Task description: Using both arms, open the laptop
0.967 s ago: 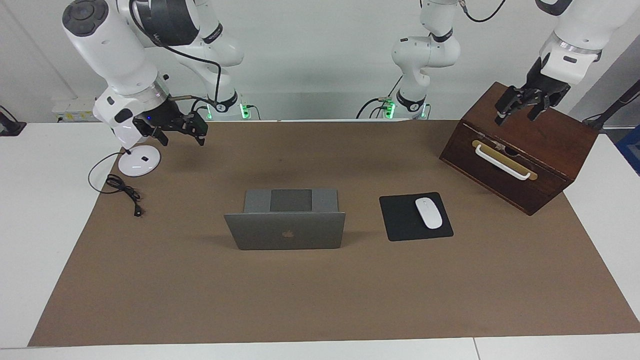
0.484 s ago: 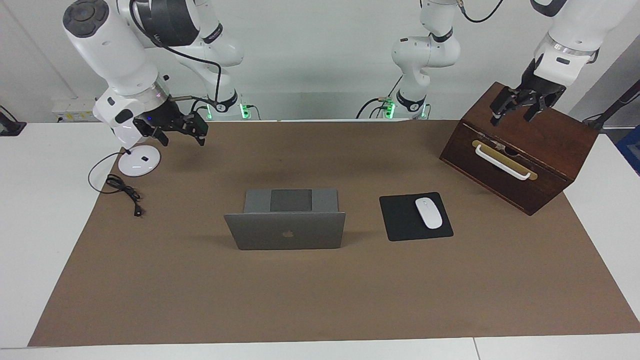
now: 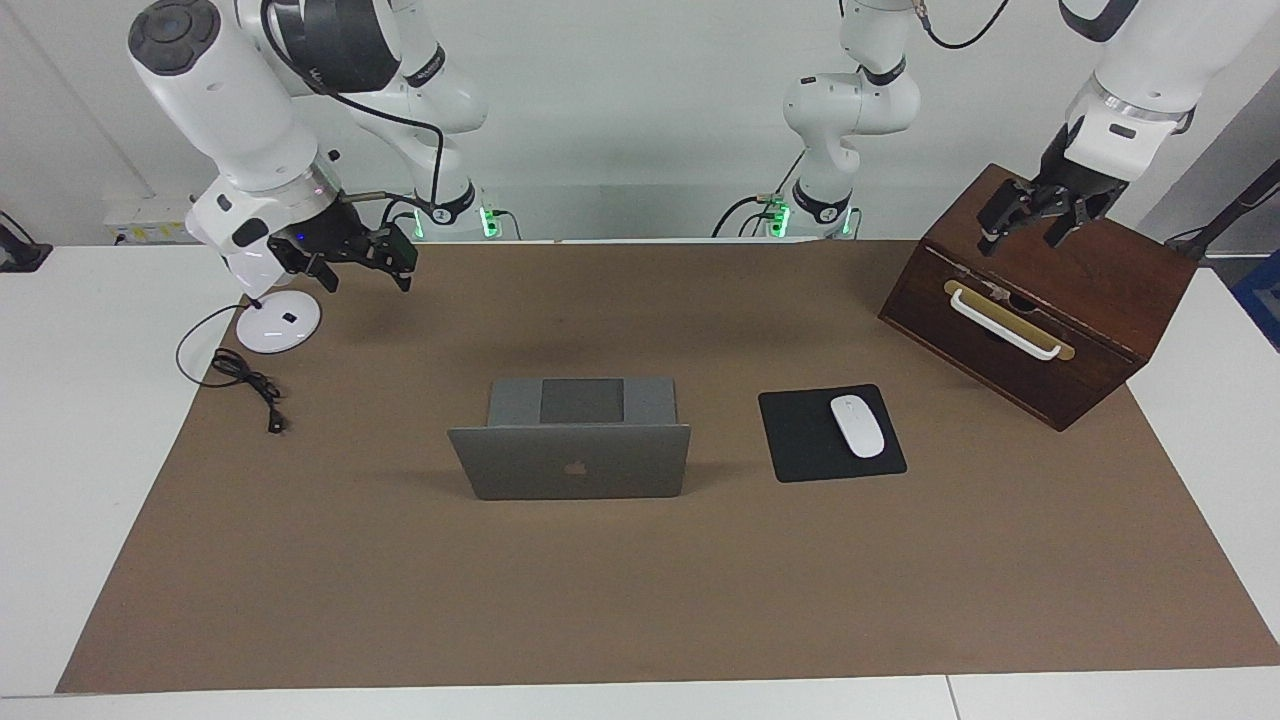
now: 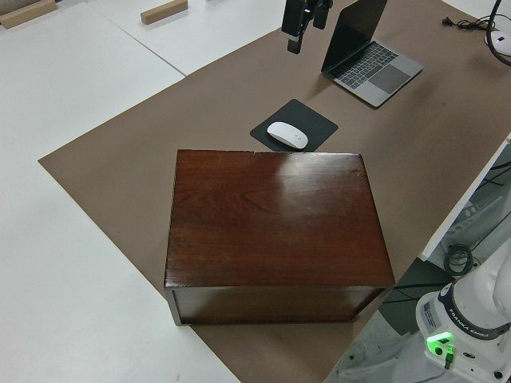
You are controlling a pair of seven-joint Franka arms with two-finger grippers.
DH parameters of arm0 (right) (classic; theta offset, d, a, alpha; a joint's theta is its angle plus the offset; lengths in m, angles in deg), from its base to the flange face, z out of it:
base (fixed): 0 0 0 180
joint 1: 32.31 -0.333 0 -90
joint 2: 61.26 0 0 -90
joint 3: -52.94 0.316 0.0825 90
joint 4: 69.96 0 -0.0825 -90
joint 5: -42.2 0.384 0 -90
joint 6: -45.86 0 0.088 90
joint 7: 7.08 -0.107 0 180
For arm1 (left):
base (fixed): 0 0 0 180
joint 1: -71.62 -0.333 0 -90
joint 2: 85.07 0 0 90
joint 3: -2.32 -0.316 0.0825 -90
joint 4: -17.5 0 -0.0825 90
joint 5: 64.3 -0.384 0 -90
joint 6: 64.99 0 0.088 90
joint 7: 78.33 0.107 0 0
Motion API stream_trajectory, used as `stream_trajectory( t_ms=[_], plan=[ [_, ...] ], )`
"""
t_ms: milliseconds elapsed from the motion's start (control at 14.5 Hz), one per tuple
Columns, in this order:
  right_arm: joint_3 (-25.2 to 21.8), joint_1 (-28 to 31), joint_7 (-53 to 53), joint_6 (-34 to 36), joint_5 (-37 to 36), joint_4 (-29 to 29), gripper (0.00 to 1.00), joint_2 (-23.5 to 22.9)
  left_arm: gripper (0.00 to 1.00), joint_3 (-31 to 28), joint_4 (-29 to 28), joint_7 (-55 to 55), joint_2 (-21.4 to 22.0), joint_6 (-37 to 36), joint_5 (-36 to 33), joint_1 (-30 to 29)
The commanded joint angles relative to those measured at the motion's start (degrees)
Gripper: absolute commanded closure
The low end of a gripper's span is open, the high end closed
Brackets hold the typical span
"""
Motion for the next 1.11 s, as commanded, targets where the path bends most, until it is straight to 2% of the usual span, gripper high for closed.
stream_trajectory(
  t_ms=[0,276,415,1036],
  plan=[
    [0.49,0.80,-0.73,-1.11,1.69,-1.77,0.00,1.37,0.00,1.82,0.87,1.63,-0.87,0.31,-0.19,-2.02],
    [0.40,0.80,-0.73,-0.58,1.69,-1.42,0.00,1.20,0.00,2.69,-0.10,1.98,-0.69,0.22,-0.37,-2.10],
    [0.49,0.80,-0.73,-0.93,1.69,-1.59,0.00,1.20,0.00,2.88,-0.01,6.27,-0.61,0.57,-0.28,-2.45],
    [0.49,0.89,-0.73,-0.76,1.69,-1.51,0.00,1.20,0.00,2.61,-0.28,6.03,-0.52,1.19,-0.37,-2.37]
  ],
)
